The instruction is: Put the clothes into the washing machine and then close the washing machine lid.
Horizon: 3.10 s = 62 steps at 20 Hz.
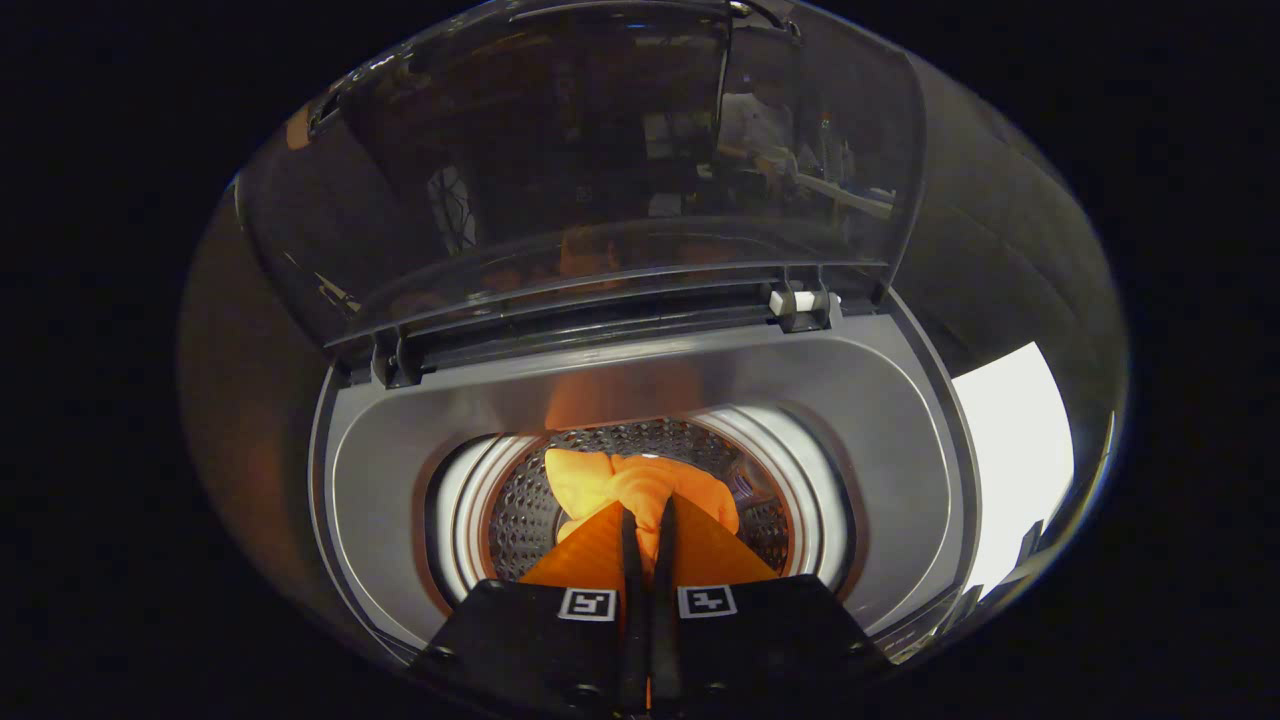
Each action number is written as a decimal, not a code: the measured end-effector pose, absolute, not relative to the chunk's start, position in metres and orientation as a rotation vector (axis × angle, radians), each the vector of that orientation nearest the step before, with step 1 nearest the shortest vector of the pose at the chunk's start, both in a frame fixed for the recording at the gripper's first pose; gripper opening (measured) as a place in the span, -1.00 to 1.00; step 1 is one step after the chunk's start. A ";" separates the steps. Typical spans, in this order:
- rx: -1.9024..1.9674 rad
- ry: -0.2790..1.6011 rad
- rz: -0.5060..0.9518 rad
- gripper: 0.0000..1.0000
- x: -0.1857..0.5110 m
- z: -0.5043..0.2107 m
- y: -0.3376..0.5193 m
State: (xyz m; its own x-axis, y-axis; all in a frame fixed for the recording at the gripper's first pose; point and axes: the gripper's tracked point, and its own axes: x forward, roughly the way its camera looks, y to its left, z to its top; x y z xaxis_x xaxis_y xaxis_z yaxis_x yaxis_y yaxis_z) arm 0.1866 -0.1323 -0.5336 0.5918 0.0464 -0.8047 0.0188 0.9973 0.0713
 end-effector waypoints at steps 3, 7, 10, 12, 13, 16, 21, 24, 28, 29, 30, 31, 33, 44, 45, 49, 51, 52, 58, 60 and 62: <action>0.079 0.939 0.007 -0.77 0.184 -0.531 -0.134; 0.085 0.951 0.026 -0.58 0.179 -0.527 -0.135; 0.054 0.898 0.021 -0.19 0.182 -0.511 -0.142; 0.050 0.880 0.037 0.42 0.180 -0.496 -0.142; 0.052 0.863 0.048 0.73 0.178 -0.485 -0.142; -0.001 0.809 0.033 0.84 0.176 -0.451 -0.155; -0.027 0.696 0.041 0.97 0.185 -0.379 -0.161; -0.010 0.606 0.047 0.97 0.190 -0.327 -0.166; 0.024 0.496 0.065 0.96 0.201 -0.263 -0.161; 0.036 0.478 0.070 0.96 0.203 -0.248 -0.159; 0.048 0.456 0.074 0.96 0.205 -0.236 -0.157; 0.051 0.437 0.077 0.96 0.209 -0.226 -0.155; 0.054 0.385 0.088 0.96 0.218 -0.202 -0.152; 0.010 0.393 0.137 0.96 0.308 -0.214 -0.104; 0.002 0.393 0.140 0.96 0.317 -0.217 -0.101; -0.010 0.443 0.157 0.96 0.338 -0.239 -0.089; -0.014 0.469 0.157 0.97 0.342 -0.250 -0.084; -0.021 0.475 0.157 0.97 0.343 -0.254 -0.084; -0.003 0.483 0.156 0.96 0.345 -0.260 -0.082; 0.005 0.480 0.158 0.97 0.344 -0.260 -0.084; 0.003 0.485 0.156 0.97 0.342 -0.261 -0.084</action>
